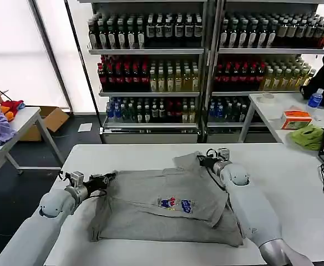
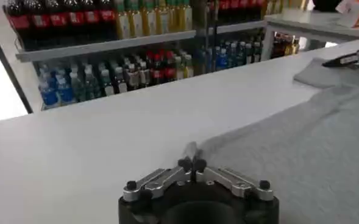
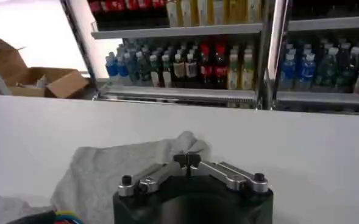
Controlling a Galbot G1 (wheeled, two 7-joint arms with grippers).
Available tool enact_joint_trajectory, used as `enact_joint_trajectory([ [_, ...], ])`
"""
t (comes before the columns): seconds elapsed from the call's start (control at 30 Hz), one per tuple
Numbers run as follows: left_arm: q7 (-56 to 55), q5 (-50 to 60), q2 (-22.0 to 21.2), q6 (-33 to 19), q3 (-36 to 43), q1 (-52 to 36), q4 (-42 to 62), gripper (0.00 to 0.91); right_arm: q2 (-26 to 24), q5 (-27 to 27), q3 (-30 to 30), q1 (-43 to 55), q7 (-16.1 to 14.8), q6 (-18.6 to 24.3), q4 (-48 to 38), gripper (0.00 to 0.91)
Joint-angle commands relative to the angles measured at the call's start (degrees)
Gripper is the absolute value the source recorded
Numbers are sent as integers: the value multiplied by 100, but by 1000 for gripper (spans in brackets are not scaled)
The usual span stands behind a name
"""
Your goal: Fold and organize the clothes.
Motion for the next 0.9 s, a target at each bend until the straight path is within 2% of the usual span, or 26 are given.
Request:
enact_joint_trajectory([
  [0.03,-342,-514,62,-43,-281,132,-646,10,-128,602,307,-333,144,-9,995,0],
  [0.37,-503,-721,132,-53,-836,784,-1652,10,-455,880,837,-1445,274,-15,2479,0],
  [0.63,-594,-568,298,-43,-1278,1563,-2480,10,-625,1111,1613,-3066,372,-11,4318,0],
  [0.9,-603,-471,402,-68,-1779,2322,-2994,10,-505,1176,2522,-4512,317,-11,5776,0],
])
